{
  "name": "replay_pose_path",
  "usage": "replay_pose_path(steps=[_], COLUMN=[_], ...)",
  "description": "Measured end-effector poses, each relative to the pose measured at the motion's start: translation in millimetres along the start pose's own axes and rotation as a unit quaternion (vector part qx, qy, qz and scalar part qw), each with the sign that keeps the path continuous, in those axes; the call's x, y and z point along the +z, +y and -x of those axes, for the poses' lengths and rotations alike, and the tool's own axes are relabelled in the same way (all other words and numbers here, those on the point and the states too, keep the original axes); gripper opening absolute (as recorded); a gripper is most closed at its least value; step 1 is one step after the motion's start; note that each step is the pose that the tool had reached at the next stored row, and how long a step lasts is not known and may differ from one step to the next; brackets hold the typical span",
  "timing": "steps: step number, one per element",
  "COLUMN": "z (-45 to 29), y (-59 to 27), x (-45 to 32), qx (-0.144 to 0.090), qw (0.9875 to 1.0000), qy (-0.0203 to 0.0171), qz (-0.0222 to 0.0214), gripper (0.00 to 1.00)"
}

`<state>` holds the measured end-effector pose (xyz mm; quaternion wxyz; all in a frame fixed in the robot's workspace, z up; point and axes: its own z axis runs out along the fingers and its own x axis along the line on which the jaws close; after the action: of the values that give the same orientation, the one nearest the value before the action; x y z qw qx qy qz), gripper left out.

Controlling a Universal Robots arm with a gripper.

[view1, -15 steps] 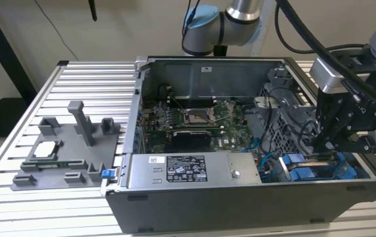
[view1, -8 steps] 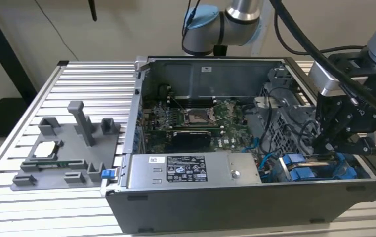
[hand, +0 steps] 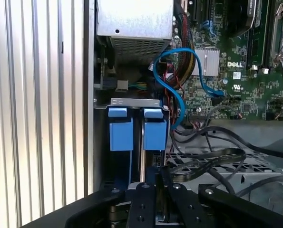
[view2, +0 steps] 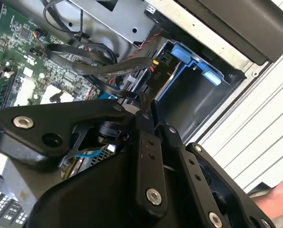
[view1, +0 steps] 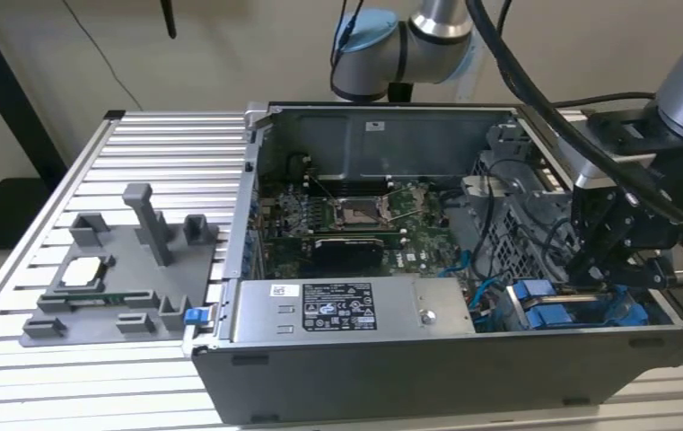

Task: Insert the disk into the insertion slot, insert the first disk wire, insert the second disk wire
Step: 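Insert the first disk wire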

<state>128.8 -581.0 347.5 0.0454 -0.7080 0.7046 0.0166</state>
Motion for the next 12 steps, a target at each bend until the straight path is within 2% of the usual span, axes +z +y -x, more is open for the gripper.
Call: replay_pose_path(steps=[6, 12], z=[0.9, 0.7], y=[0.1, -2.4], x=[2.4, 5.2], qx=[0.0, 0.001], qw=[1.0, 0.9999], qy=[-0.0038, -0.0114], qz=[-0.0034, -0.0038], gripper=[0.0, 0.0])
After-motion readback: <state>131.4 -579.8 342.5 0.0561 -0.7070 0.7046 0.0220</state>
